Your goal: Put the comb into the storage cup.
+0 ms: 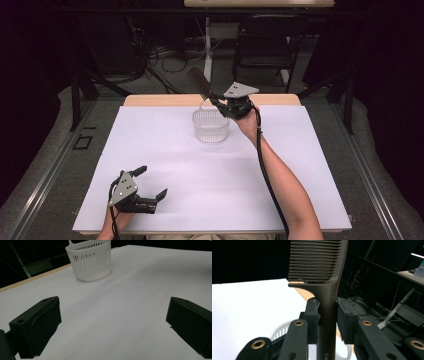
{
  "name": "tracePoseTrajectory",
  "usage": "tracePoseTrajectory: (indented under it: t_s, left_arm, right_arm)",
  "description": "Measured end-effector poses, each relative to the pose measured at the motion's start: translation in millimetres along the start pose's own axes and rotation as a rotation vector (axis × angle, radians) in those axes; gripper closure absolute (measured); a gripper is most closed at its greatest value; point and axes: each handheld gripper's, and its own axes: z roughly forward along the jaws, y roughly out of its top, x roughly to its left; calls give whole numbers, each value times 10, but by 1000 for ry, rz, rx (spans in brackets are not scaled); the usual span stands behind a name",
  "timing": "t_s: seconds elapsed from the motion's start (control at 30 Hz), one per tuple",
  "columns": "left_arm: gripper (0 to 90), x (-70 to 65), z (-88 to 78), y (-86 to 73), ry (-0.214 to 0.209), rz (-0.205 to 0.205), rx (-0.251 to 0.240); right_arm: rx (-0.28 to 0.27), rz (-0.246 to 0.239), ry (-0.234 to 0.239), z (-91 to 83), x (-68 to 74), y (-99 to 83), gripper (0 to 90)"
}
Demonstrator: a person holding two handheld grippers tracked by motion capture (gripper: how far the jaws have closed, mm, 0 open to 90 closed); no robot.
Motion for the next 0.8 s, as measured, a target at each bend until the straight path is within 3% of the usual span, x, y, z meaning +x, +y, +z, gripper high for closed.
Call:
tracePoseTrajectory:
  t_s: [0.8]
  left_arm:
    - [0,-1,-5,4,2,4,-4]
  right_arm:
    - [41,-2,34,161,24,-157,723]
